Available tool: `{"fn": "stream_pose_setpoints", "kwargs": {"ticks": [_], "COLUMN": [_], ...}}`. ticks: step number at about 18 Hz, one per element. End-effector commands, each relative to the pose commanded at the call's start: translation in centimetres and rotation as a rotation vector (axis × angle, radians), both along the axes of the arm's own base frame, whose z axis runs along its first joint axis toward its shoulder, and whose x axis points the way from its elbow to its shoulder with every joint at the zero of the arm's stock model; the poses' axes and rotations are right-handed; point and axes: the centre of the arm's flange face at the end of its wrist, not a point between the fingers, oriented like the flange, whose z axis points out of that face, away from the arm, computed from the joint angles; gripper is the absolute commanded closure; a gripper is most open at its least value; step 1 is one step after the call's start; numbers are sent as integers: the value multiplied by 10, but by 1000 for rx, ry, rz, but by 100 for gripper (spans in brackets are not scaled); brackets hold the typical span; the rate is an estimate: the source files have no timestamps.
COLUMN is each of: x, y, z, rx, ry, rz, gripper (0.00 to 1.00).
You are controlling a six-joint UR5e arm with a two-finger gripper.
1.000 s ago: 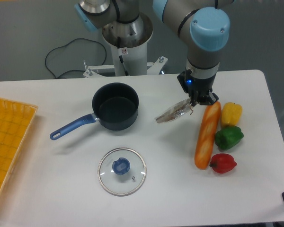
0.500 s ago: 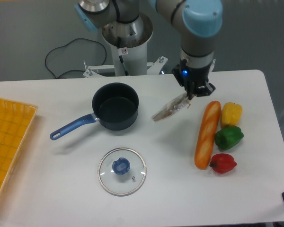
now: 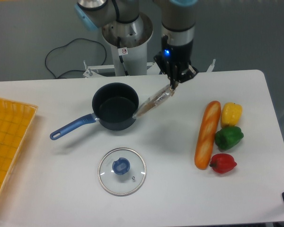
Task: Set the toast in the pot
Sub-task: 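Carry the bagged toast over the dark blue saucepan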
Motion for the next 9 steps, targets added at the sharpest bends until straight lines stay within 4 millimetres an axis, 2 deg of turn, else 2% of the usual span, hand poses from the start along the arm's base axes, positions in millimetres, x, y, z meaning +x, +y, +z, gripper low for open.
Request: {"fn": "stream_pose_setpoints", "kwargs": {"ticks": [3, 6, 9], "x": [13, 21, 39], "y": [-3, -4, 0], "z": [4, 2, -3], "rx": [41, 59, 58], "ry": [-10, -1, -2], "rz": [-2, 41, 19], "gripper": [95, 94, 94]}}
